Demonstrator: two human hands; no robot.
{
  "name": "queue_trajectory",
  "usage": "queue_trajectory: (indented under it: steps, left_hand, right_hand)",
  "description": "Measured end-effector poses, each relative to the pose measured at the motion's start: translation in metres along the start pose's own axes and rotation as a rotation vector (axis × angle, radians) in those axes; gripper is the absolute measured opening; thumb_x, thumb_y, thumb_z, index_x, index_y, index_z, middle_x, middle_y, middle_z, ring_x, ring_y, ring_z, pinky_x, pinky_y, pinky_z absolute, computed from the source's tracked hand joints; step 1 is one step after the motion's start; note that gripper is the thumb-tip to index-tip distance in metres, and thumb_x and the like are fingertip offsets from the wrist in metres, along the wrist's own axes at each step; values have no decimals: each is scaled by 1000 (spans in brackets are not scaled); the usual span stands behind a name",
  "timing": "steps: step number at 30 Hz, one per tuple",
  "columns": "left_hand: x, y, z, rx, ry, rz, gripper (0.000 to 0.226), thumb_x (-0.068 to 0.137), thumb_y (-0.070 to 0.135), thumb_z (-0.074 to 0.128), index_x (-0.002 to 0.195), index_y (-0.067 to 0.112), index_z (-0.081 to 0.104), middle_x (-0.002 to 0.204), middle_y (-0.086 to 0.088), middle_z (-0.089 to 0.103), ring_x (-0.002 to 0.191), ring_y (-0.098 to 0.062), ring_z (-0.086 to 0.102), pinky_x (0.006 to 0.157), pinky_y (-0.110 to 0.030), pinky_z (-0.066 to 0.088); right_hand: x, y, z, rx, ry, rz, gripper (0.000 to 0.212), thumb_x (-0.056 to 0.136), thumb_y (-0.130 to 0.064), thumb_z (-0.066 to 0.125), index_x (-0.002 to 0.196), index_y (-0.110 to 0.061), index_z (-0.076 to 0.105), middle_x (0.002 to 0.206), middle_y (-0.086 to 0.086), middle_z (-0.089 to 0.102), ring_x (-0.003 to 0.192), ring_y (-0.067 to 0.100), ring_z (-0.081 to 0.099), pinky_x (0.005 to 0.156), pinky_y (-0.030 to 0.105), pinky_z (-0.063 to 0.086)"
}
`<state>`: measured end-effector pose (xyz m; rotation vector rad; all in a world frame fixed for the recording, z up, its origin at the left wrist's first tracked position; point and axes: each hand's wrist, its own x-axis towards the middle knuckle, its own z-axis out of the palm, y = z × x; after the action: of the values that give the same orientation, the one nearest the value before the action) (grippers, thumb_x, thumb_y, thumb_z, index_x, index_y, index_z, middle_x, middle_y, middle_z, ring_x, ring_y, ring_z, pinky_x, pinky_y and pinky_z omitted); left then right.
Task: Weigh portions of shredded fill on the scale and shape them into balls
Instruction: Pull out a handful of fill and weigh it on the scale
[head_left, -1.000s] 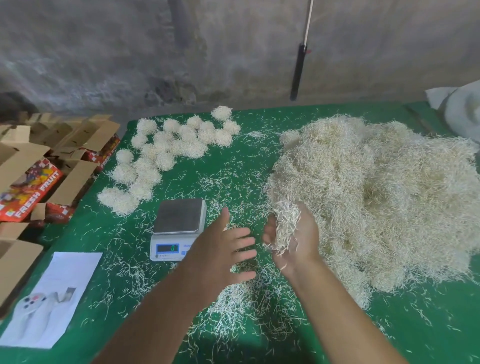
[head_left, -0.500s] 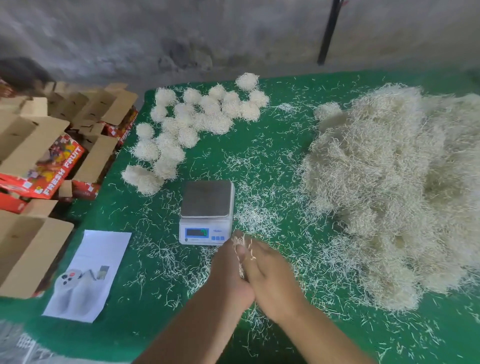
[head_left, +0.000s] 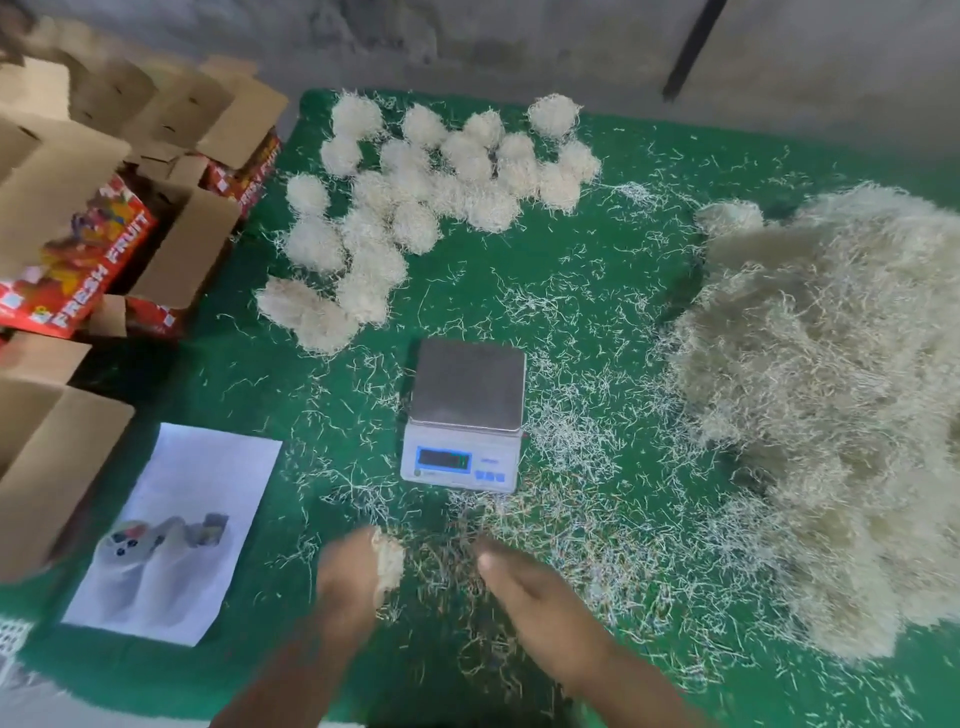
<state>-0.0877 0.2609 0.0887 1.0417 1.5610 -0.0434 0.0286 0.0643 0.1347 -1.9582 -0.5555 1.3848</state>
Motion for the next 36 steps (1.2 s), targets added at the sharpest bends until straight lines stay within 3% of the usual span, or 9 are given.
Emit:
queue_trajectory:
  steps: [3, 6, 9, 15, 18, 23, 27, 30, 36]
  left_hand:
    - [60, 13, -41, 198, 47, 36, 30, 102, 40, 52, 80, 21, 60, 83, 0, 58, 72, -17, 57, 81, -38, 49]
    - [95, 50, -53, 182, -49, -7, 81, 82, 82, 59, 140, 26, 60, 145, -7, 58, 131, -33, 57, 108, -54, 42]
    - [103, 106, -38, 194, -249, 101, 103, 72, 95, 54, 155, 34, 42, 167, -5, 34, 152, -34, 34, 123, -62, 21]
    - [87, 185, 28, 298, -445, 385, 49, 82, 38, 76, 123, 18, 58, 134, -10, 58, 120, -27, 57, 112, -51, 42]
    - [90, 194, 55, 490, -429, 583, 79, 84, 10, 74, 153, 16, 36, 150, -8, 39, 121, -20, 48, 94, -33, 48]
    - [97, 187, 85, 678, -330, 914, 96, 84, 2, 79, 162, 20, 26, 151, -13, 41, 143, -33, 37, 119, -49, 35]
    - [102, 176, 88, 676, -372, 913, 117, 80, 4, 85, 166, 35, 11, 148, -10, 44, 131, -36, 48, 108, -49, 48]
    - [102, 168, 79, 655, -320, 964, 118, 82, 9, 85, 164, 45, 8, 163, -3, 33, 152, -25, 27, 116, -39, 29]
    - [89, 144, 37, 522, -58, 1092, 51, 92, 3, 71, 139, 23, 63, 133, -2, 60, 117, -18, 62, 99, -33, 50]
  right_hand:
    - [23, 0, -6, 24, 69, 97, 65, 89, -93, 31, 139, -60, 56, 159, -19, 48, 143, 6, 44, 124, 37, 28]
    - [39, -3, -12, -56, 133, 159, 78, 92, -88, 29, 151, -43, 53, 159, -6, 51, 145, 20, 48, 121, 45, 32]
    - [43, -8, -17, -28, 196, 194, 65, 93, -86, 29, 134, -48, 62, 148, -9, 61, 132, 19, 60, 118, 46, 41]
    - [31, 13, -12, 190, 308, 292, 49, 107, -59, 40, 135, -26, 63, 121, -6, 73, 110, 14, 70, 98, 42, 61]
    - [11, 34, -8, 297, 360, 372, 50, 101, -60, 46, 130, -23, 64, 113, -7, 77, 105, 15, 74, 84, 32, 62]
    - [-26, 79, -14, 425, 453, 481, 50, 102, -54, 46, 133, -19, 63, 120, 2, 76, 109, 25, 73, 84, 37, 61]
    - [-44, 105, -18, 463, 477, 546, 41, 110, -43, 42, 133, -15, 63, 124, 5, 73, 115, 32, 70, 94, 45, 58]
    - [-49, 110, -21, 434, 529, 530, 35, 110, -38, 47, 128, -13, 66, 118, 6, 76, 110, 31, 72, 94, 49, 60]
    - [-47, 98, -31, 330, 509, 412, 26, 107, -39, 54, 122, -22, 67, 114, 0, 77, 103, 20, 75, 84, 38, 64]
